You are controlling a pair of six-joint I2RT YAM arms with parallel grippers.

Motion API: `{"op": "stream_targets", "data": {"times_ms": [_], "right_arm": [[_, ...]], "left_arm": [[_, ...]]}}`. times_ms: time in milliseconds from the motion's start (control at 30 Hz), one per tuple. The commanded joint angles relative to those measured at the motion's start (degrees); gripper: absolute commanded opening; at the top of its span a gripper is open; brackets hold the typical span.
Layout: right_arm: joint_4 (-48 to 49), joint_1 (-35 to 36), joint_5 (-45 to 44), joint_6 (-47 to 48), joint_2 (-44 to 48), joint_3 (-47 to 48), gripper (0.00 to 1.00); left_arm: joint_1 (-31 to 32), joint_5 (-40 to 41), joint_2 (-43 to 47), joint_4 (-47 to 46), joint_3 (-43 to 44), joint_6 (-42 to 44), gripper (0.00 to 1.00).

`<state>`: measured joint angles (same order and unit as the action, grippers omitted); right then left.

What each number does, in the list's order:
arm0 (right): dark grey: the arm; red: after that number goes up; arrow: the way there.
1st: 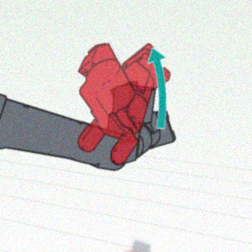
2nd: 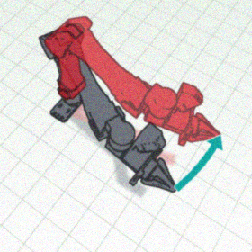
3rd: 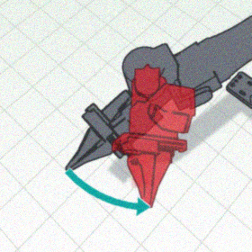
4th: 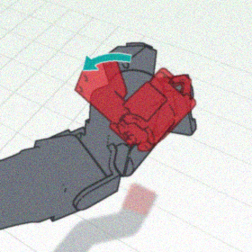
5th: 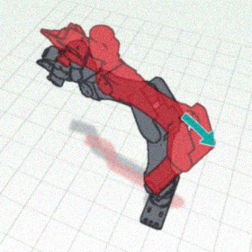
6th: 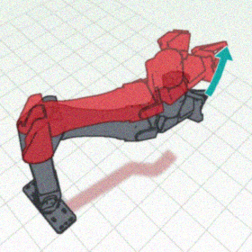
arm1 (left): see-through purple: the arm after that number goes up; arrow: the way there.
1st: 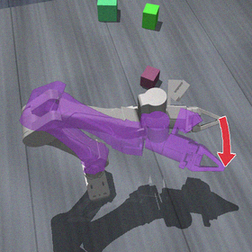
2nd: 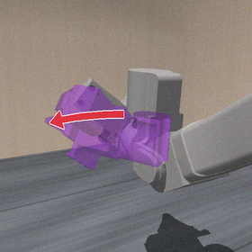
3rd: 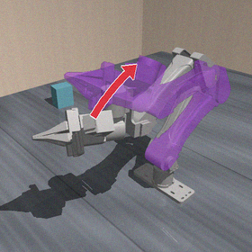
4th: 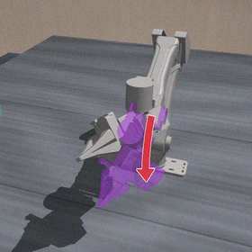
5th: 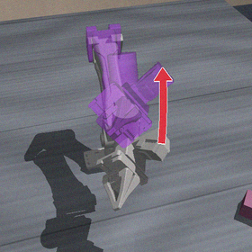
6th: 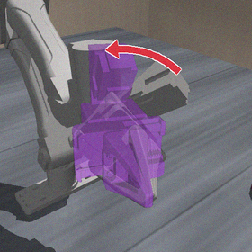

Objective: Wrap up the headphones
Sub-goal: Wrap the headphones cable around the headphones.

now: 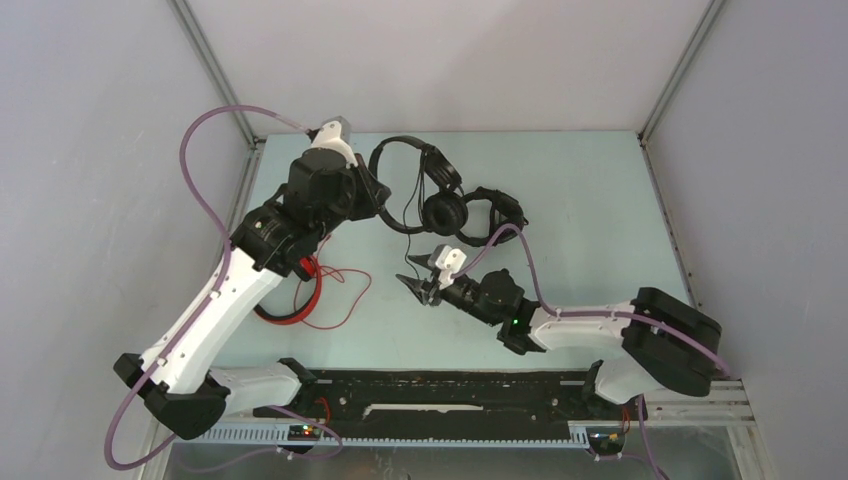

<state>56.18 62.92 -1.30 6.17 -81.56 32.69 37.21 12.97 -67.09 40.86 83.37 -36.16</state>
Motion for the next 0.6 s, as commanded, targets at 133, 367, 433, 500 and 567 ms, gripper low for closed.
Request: {"op": "stream_targets", "data": {"times_ms": [133, 367, 433, 500, 567], "right_arm": [[10.8, -1.8, -2.0, 4.1, -6.3, 0.5, 0.08], [11.3, -4.3, -0.1, 0.2, -3.7, -4.3, 0.00], [10.8, -5.5, 0.7, -0.8, -2.2, -5.5, 0.00], [9.1, -7.0, 2.5, -1.7, -0.7, -6.1, 0.00], [6.9, -8.5, 3.8, -2.4, 1.5, -6.6, 0.00]], "left_arm": [[-0.1, -2.9, 1.7, -2.8, 5.8, -2.7, 0.00], [-0.6, -1.7, 1.1, 0.4, 9.6, 3.7, 0.00], [-0.9, -3.1, 1.0, 1.1, 10.3, 5.7, 0.00], [-1.1, -5.2, 1.0, 1.5, 10.6, 7.4, 0.00], [-1.5, -7.0, 0.9, 2.4, 10.8, 9.7, 0.00]]}}
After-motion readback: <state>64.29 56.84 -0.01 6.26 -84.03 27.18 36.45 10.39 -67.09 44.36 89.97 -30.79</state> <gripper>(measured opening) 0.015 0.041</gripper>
